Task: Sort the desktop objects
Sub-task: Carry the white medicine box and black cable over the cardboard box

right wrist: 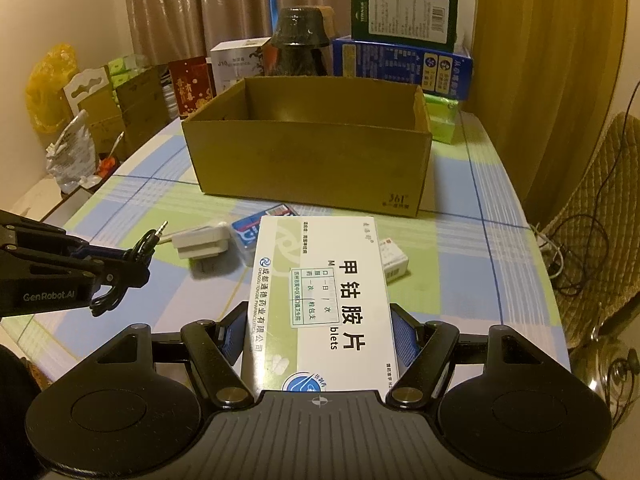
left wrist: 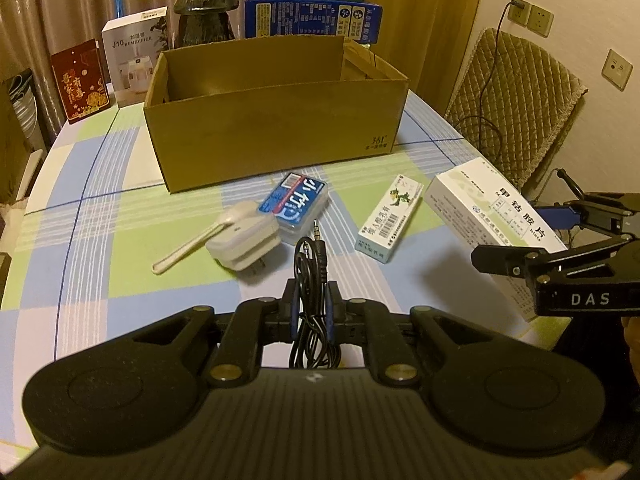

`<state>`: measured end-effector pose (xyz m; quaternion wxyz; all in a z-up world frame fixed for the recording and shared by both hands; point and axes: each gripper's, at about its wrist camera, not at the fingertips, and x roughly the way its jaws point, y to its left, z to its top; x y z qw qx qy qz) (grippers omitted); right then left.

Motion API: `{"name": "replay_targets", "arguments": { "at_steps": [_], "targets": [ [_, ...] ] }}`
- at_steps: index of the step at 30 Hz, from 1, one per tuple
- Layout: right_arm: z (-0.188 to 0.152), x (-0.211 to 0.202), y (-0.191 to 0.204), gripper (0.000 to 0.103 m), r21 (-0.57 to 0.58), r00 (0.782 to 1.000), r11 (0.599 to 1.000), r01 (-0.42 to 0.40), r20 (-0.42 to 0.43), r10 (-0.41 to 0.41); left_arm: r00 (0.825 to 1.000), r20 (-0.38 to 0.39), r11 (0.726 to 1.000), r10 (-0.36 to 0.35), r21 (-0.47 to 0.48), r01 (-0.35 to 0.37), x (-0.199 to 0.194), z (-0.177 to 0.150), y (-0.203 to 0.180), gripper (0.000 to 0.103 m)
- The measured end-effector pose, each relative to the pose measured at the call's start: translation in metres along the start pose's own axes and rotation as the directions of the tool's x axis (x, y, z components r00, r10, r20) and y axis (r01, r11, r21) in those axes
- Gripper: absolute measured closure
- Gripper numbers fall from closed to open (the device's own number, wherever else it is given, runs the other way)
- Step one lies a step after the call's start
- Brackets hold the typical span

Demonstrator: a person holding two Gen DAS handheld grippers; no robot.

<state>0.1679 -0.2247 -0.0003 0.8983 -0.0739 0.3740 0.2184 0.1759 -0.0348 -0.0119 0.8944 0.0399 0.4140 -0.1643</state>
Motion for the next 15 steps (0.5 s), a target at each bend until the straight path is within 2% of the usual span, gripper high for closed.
{"name": "replay_targets", "arguments": {
  "at_steps": [15],
  "targets": [
    [0.046, 0.024, -0.017, 0.035, -0.014, 0.999, 1.0, 0.006, 0.032, -0.005, 1.0, 0.015, 0.999, -0.024, 0.036, 0.023, 0.021, 0.041, 0.013, 0.094]
  ]
}}
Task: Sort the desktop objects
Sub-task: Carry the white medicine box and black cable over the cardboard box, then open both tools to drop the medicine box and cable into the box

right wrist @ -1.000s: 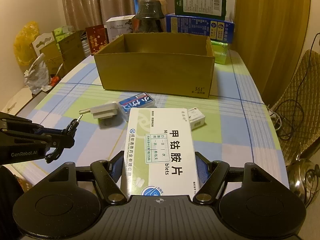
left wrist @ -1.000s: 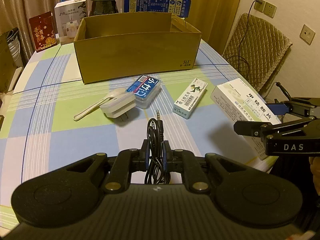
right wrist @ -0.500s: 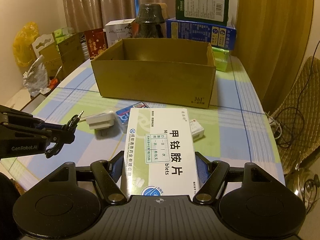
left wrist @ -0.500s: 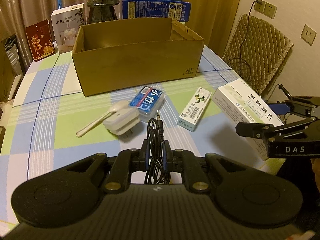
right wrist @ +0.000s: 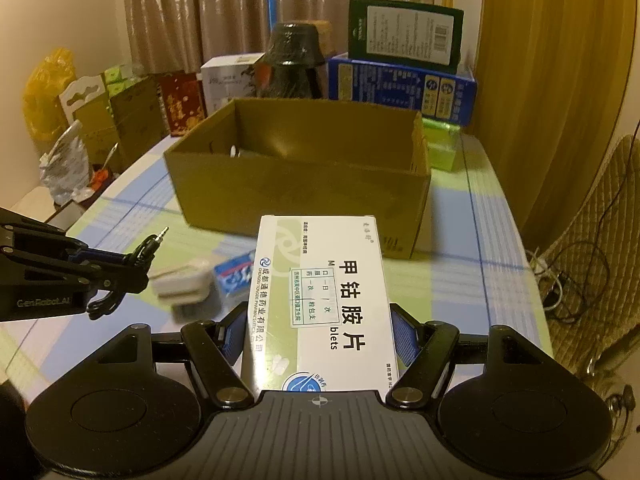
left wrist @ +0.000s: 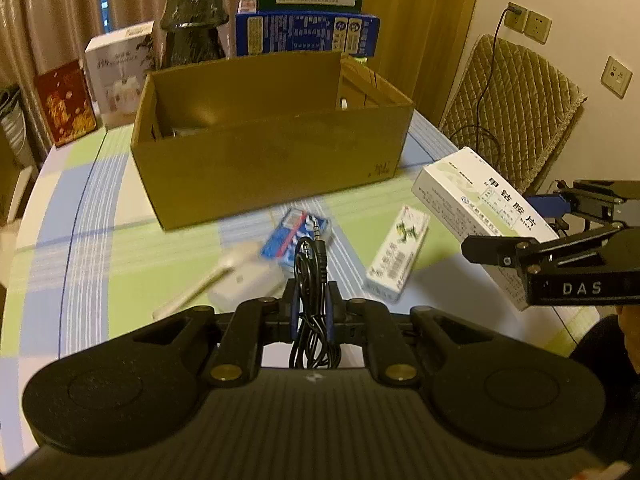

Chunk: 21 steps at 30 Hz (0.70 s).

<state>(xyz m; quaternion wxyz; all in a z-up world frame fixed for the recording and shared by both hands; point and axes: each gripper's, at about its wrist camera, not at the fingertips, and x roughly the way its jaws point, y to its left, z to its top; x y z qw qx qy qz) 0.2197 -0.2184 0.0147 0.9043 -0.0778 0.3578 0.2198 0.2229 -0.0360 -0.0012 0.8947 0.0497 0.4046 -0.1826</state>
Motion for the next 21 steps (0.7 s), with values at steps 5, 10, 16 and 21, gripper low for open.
{"name": "replay_targets", "arguments": {
  "at_steps": [5, 10, 16, 21],
  "targets": [
    [0.027, 0.013, -0.01, 0.035, -0.013, 1.0, 1.0, 0.002, 0.012, -0.002, 1.0, 0.014, 1.0, -0.005, 0.024, 0.005, 0.01, 0.033, 0.012, 0.094],
    [0.069, 0.031, -0.024, 0.035, -0.026, 0.999, 1.0, -0.004, 0.032, 0.005, 1.0, 0.025, 0.998, 0.007, 0.063, -0.008, 0.022, 0.077, 0.027, 0.094],
    [0.125, 0.059, -0.036, 0.035, -0.029, 0.998, 0.999, -0.014, 0.058, 0.015, 0.999, 0.039, 0.995, 0.02, 0.093, -0.024, 0.043, 0.137, 0.047, 0.094],
    [0.159, 0.092, -0.044, 0.035, -0.007, 0.998, 1.0, -0.028, 0.057, 0.028, 0.999, 0.043, 0.999, -0.001, 0.034, 0.0, 0.065, 0.176, 0.067, 0.094]
  ]
}}
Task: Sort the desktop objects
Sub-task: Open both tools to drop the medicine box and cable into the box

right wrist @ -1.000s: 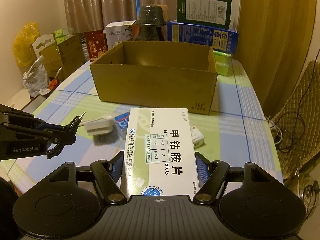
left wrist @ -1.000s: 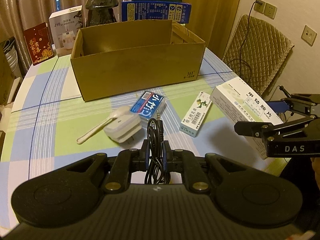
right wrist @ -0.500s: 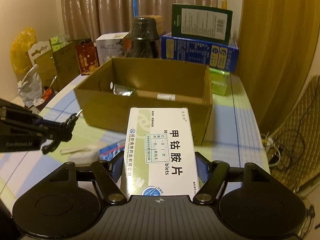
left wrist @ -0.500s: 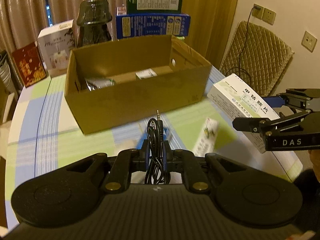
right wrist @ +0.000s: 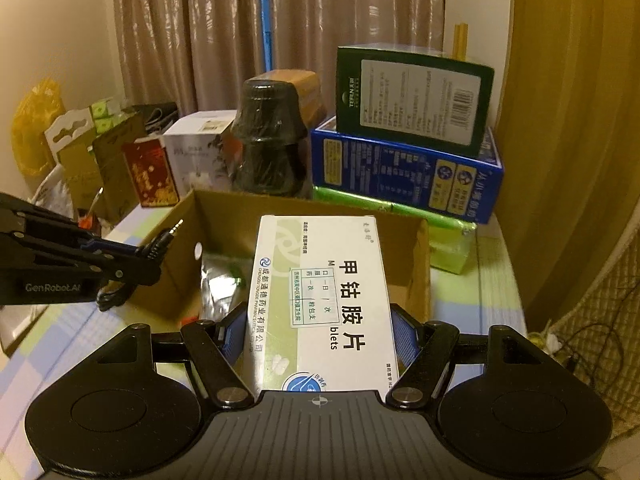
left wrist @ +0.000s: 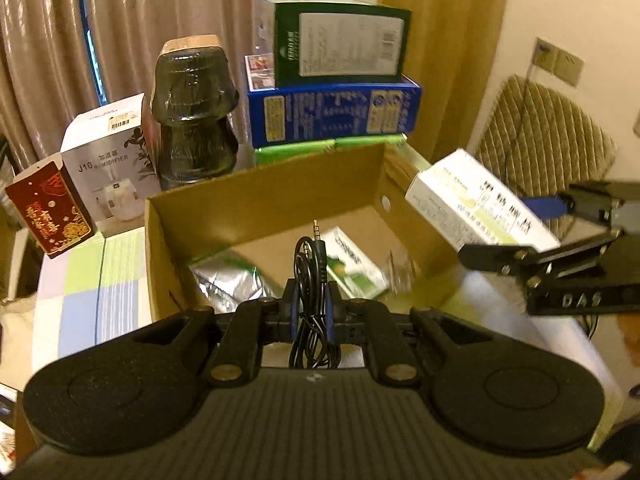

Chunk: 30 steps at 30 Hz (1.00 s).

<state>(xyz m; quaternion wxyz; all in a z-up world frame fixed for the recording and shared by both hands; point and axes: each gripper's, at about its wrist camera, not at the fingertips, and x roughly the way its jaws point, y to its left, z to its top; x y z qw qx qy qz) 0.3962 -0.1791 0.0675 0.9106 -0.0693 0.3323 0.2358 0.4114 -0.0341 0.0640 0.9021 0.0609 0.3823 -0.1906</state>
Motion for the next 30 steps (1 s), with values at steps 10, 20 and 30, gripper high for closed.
{"name": "replay_targets", "arguments": {
  "at_steps": [10, 20, 30],
  "targets": [
    [0.018, 0.058, -0.015, 0.035, 0.039, 0.999, 0.999, 0.016, -0.041, -0.015, 1.0, -0.028, 1.0, 0.0, -0.021, 0.0, 0.055, 0.021, 0.017, 0.094],
    [0.015, 0.086, -0.022, 0.024, 0.093, 0.999, 0.996, -0.008, -0.03, 0.011, 1.0, 0.0, 0.987, -0.028, -0.156, 0.027, 0.08, 0.019, 0.04, 0.074],
    [-0.024, 0.031, -0.035, 0.014, 0.186, 0.999, 0.983, 0.005, 0.046, -0.014, 1.0, 0.029, 0.985, -0.012, -0.171, 0.017, 0.041, -0.014, 0.042, 0.071]
  ]
}}
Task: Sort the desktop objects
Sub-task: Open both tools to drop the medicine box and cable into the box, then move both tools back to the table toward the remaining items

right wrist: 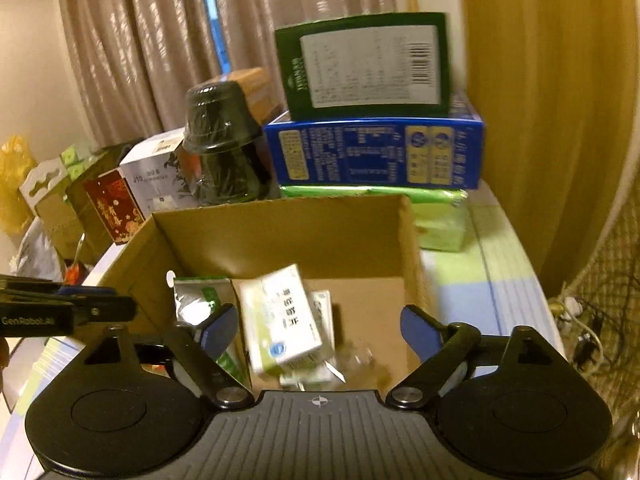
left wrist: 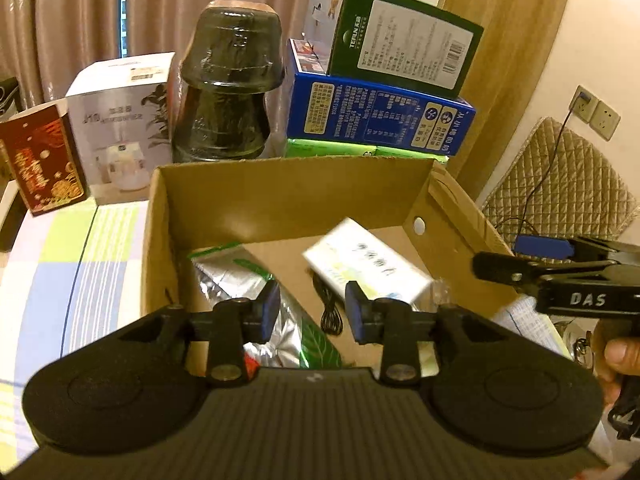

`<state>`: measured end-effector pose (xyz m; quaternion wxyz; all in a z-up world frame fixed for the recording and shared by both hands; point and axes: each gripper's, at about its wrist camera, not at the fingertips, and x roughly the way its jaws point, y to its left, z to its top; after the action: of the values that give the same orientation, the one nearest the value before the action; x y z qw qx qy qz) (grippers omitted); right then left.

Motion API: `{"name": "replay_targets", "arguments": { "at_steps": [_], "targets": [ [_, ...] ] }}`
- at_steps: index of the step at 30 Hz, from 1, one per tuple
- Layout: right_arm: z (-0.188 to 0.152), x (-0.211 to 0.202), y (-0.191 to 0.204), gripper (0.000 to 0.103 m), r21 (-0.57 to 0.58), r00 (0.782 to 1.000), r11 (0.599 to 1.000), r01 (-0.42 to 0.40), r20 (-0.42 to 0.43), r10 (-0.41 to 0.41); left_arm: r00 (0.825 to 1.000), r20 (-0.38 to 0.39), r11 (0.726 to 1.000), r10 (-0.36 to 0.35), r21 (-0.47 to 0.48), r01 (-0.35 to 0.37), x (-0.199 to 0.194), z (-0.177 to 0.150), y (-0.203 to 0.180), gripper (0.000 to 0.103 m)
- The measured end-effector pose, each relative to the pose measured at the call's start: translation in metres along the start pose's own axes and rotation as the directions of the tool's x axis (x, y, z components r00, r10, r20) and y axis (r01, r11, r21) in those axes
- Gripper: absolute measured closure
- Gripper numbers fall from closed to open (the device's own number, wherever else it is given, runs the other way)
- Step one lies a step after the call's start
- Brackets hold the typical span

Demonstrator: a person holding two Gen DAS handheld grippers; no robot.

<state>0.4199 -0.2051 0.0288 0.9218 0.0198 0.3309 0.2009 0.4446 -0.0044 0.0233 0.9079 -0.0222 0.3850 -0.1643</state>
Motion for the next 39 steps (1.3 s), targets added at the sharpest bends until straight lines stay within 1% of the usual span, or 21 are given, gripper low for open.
{"name": "replay_targets", "arguments": {
  "at_steps": [2, 5, 7, 9, 13, 15, 17, 19, 21, 23, 26, 33, 39],
  "targets": [
    [-0.012, -0.016, -0.004, 0.012, 0.031, 1.0, 1.0, -0.002, 0.007, 0.002, 1.0, 0.007, 1.0, 0.0, -0.01, 0.0, -0.012, -0.01, 0.0, 0.07],
    [-0.037, -0.043, -0.007, 0.01, 0.066, 1.0, 0.998, -0.006, 0.002, 0.005, 1.0, 0.019, 1.0, 0.008, -0.019, -0.007, -0.034, -0.027, -0.003, 0.063],
    [-0.055, -0.06, -0.007, 0.009, 0.083, 1.0, 0.997, 0.003, -0.003, -0.002, 0.999, 0.025, 1.0, 0.019, -0.019, -0.019, -0.049, -0.04, -0.006, 0.062],
    [-0.074, -0.077, -0.009, 0.007, 0.124, 1.0, 0.992, 0.009, -0.018, -0.007, 0.999, 0.026, 0.999, 0.02, -0.03, -0.02, -0.063, -0.053, -0.008, 0.057],
    [-0.108, -0.106, -0.009, 0.005, 0.188, 0.998, 0.982, 0.015, -0.059, -0.004, 1.0, 0.013, 0.999, 0.024, -0.042, -0.024, -0.089, -0.085, -0.014, 0.052],
    [-0.122, -0.12, -0.005, 0.004, 0.195, 0.997, 0.981, 0.016, -0.081, 0.0, 0.999, 0.005, 0.999, 0.034, -0.035, -0.034, -0.101, -0.103, -0.018, 0.042],
    [-0.132, -0.133, -0.001, 0.004, 0.202, 0.996, 0.979, 0.018, -0.088, 0.0, 0.999, 0.001, 0.998, 0.054, -0.031, -0.054, -0.111, -0.12, -0.02, 0.036],
    [-0.139, -0.144, 0.0, 0.002, 0.211, 0.996, 0.977, 0.025, -0.091, -0.005, 0.998, -0.008, 0.998, 0.063, -0.021, -0.063, -0.122, -0.137, -0.023, 0.031],
    [-0.145, -0.154, 0.005, 0.002, 0.203, 0.995, 0.979, 0.029, -0.101, -0.008, 0.997, -0.009, 0.997, 0.074, -0.034, -0.074, -0.131, -0.152, -0.022, 0.022],
    [-0.15, -0.163, 0.01, 0.002, 0.192, 0.995, 0.981, 0.03, -0.103, -0.01, 0.997, -0.01, 0.996, 0.07, -0.051, -0.071, -0.14, -0.165, -0.022, 0.02],
    [-0.156, -0.172, 0.016, 0.002, 0.198, 0.995, 0.98, 0.029, -0.103, -0.008, 0.998, -0.01, 0.994, 0.068, -0.086, -0.069, -0.153, -0.181, -0.021, 0.015],
    [-0.17, -0.182, 0.028, 0.002, 0.188, 0.992, 0.982, 0.032, -0.122, -0.009, 0.997, 0.002, 0.987, 0.073, -0.14, -0.072, -0.174, -0.208, -0.025, 0.009],
    [-0.178, -0.175, 0.032, 0.002, 0.185, 0.989, 0.982, 0.03, -0.148, -0.002, 0.996, -0.008, 0.978, 0.088, -0.191, -0.088, -0.177, -0.223, -0.025, 0.007]
  ]
}}
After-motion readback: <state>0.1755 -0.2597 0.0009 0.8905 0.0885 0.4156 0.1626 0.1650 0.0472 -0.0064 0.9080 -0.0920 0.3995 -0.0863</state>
